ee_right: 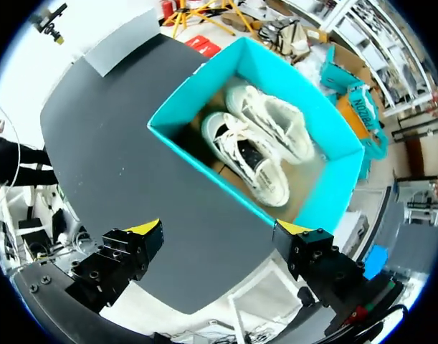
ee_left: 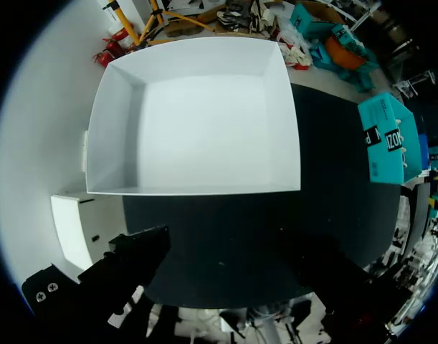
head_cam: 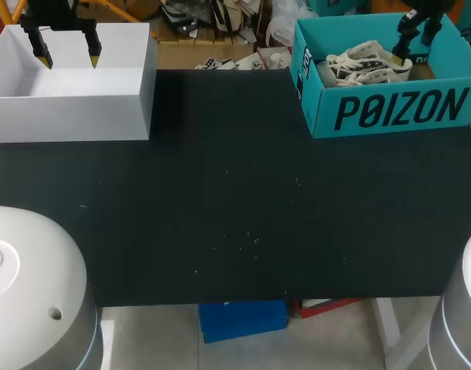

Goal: Take the shoe out of the shoebox, open the shoe tongue, remove and reinsert the insole, then place the shoe into the shoebox

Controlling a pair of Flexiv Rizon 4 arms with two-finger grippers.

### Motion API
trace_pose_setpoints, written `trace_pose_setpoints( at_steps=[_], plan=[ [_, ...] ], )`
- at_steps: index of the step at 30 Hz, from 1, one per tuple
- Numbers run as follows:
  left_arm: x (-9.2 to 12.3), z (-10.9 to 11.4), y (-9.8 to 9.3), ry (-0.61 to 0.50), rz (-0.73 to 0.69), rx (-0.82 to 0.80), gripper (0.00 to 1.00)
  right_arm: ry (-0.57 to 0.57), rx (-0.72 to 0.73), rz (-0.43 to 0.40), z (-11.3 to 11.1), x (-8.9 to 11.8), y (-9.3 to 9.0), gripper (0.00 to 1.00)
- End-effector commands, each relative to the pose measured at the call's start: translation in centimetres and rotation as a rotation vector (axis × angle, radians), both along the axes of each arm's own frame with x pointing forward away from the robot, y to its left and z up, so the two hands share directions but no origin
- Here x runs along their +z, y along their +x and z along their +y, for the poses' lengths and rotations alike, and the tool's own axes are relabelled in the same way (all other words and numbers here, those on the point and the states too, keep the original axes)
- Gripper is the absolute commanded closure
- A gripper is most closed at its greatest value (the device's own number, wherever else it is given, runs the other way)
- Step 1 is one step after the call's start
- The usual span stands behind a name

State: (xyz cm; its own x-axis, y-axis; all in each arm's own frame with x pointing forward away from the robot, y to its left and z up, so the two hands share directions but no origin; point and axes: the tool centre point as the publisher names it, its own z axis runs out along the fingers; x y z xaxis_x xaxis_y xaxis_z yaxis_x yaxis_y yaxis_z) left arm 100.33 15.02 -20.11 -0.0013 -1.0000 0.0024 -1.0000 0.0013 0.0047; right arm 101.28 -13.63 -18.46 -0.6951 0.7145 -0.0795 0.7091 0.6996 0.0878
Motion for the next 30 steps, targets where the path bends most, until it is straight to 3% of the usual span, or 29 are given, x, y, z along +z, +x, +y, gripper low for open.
trace_pose_setpoints(
  at_steps=[1, 10, 12, 13, 14, 15, 18, 23, 30],
  plan=[
    [0.1, 0.0, -0.1, 0.002, 0.0, 0.001, 0.0, 0.058, 0.608, 0.053, 0.6, 0.4, 0.5, 0.0],
    [0.1, 0.0, -0.1, 0.002, 0.0, 0.001, 0.0, 0.058, 0.608, 0.053, 0.6, 0.4, 0.5, 0.0],
    [0.1, 0.0, -0.1, 0.002, 0.0, 0.001, 0.0, 0.034, 0.623, 0.052, 0.8, -0.3, 1.5, 0.0],
    [0.1, 0.0, -0.1, 0.002, 0.0, 0.001, 0.0, 0.023, 0.62, 0.047, 0.9, -0.5, 2.0, 0.13],
    [0.1, 0.0, -0.1, 0.002, 0.0, 0.001, 0.0, 0.016, 0.622, 0.04, 0.9, -0.9, 2.6, 0.56],
    [0.1, 0.0, -0.1, 0.002, 0.0, 0.001, 0.0, 0.01, 0.622, 0.04, 1.0, -1.3, 3.1, 0.68],
    [0.1, 0.0, -0.1, 0.002, 0.0, 0.001, 0.0, -0.019, 0.635, 0.033, 1.4, -2.5, 4.6, 0.67],
    [0.1, 0.0, -0.1, 0.002, 0.0, 0.001, 0.0, -0.043, 0.657, 0.02, 1.7, -4.2, 6.9, 0.56],
    [0.1, 0.0, -0.1, 0.002, 0.0, 0.001, 0.0, -0.05, 0.674, -0.005, 1.0, -6.6, 10.1, 0.66]
  ],
)
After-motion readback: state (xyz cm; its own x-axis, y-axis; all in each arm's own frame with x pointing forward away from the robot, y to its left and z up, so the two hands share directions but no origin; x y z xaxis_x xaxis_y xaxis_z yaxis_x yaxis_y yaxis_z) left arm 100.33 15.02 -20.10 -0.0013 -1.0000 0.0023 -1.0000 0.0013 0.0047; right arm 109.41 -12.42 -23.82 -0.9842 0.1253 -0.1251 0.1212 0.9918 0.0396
